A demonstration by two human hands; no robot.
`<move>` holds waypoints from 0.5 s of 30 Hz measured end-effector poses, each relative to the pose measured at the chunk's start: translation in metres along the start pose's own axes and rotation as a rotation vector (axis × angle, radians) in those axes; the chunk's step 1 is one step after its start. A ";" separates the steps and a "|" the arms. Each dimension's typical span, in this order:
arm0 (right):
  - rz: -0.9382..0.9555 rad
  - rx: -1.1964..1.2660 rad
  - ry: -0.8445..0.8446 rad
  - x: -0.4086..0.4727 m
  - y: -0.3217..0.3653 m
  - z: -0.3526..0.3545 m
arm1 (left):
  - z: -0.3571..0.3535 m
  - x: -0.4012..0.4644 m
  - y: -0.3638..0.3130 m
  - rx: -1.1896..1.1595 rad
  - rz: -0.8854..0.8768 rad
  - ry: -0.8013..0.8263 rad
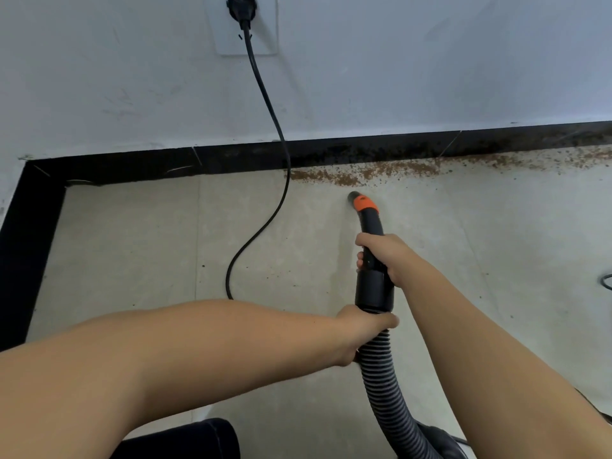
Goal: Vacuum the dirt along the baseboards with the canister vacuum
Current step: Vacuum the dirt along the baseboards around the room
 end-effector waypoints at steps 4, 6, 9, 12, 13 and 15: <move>0.036 0.066 -0.071 0.014 0.011 0.010 | 0.011 0.008 -0.020 0.031 -0.036 -0.003; 0.031 0.036 -0.064 0.020 0.019 0.009 | 0.012 0.013 -0.026 0.011 -0.056 -0.012; 0.019 -0.016 -0.011 0.026 0.031 -0.002 | 0.016 0.017 -0.033 -0.030 -0.065 -0.030; 0.012 -0.072 0.029 0.028 0.035 -0.015 | 0.019 0.015 -0.030 -0.084 -0.065 -0.046; 0.011 -0.081 0.036 0.028 0.033 -0.018 | 0.021 0.015 -0.027 -0.090 -0.065 -0.052; 0.007 -0.093 0.055 0.026 0.030 -0.025 | 0.023 0.012 -0.020 -0.097 -0.061 -0.057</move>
Point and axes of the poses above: each hand's wrist, its own x-axis towards the middle knuckle, its own z-axis out of the back of the hand, y = z × x, the point moved 9 cm from there along x, towards the middle knuckle, and after that the axes turned 11 degrees about y, right-handed, at the moved point
